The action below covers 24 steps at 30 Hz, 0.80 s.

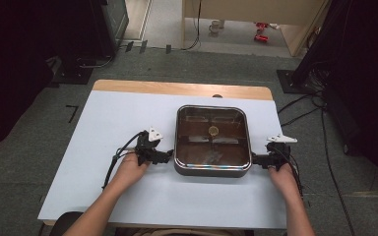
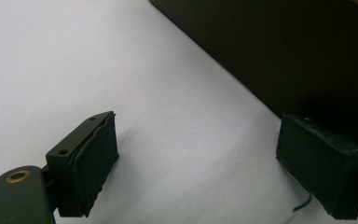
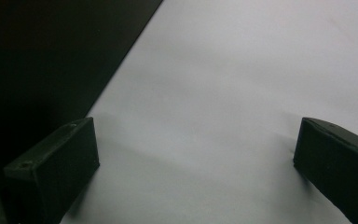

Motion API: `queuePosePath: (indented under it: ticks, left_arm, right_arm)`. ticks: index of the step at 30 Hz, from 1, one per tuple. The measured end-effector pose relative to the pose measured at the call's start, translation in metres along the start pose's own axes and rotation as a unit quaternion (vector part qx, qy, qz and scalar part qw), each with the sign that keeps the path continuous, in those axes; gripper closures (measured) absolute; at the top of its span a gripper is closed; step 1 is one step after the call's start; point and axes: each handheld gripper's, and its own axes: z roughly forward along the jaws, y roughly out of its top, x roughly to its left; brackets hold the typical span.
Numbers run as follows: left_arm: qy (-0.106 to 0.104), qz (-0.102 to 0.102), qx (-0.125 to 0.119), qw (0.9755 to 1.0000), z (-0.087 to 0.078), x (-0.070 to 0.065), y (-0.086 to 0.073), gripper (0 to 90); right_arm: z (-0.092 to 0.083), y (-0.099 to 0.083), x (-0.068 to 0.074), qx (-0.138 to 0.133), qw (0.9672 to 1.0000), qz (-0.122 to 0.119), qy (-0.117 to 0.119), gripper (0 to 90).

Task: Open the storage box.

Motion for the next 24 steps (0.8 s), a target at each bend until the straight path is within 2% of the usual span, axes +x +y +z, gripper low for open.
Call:
queuePosePath:
  ticks: [15,24]
  left_arm:
    - [0.000,0.000,0.001,1.0000,0.0001,0.0001,0.0003,12.2]
    - [-0.012,0.013,0.011,0.9998,0.0022,0.0038,0.0044,10.7]
  right_arm:
    - [0.0000,0.0001,0.0000,0.000,1.0000,0.000,0.000,0.0]
    - [0.0000,0.0001,0.0000,0.000,1.0000,0.000,0.000,0.0]
